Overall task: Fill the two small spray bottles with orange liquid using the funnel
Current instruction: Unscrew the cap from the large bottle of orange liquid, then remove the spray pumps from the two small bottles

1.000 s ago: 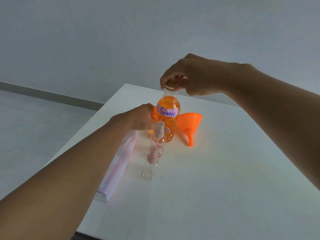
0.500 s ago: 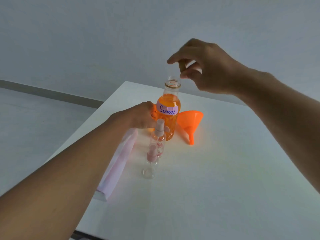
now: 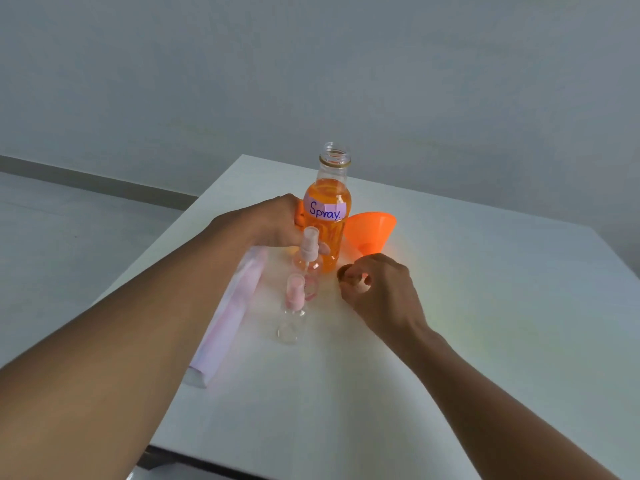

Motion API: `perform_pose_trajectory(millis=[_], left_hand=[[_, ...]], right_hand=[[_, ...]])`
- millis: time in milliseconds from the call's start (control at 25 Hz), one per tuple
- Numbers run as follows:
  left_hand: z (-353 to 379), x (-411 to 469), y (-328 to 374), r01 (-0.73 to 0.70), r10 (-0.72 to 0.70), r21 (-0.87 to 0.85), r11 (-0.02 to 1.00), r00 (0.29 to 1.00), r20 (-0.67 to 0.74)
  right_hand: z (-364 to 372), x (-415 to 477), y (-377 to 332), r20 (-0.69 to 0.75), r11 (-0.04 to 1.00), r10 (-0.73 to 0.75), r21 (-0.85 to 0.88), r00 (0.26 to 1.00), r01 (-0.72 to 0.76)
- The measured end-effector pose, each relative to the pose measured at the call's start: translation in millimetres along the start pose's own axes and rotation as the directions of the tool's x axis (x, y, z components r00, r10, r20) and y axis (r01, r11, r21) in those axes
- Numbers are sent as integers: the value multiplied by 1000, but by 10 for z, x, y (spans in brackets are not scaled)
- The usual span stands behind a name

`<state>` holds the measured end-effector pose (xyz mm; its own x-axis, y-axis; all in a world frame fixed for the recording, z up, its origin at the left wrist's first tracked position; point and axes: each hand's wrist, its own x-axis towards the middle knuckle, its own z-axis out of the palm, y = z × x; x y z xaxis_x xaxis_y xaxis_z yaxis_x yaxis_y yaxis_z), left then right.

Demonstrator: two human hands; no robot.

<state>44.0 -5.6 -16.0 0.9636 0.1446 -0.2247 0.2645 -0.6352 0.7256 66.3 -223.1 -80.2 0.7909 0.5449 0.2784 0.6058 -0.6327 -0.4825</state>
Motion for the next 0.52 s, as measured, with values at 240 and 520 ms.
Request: perform_pose_trajectory(millis=[240, 520], left_hand=[[-81, -60, -53, -50, 51, -15, 999, 995, 88], [-401, -532, -197, -73, 67, 125, 990, 996, 53]], right_hand=[[62, 33, -46, 39, 997, 68, 29, 997, -69], [-47, -362, 6, -29, 988, -63, 140, 998, 67]])
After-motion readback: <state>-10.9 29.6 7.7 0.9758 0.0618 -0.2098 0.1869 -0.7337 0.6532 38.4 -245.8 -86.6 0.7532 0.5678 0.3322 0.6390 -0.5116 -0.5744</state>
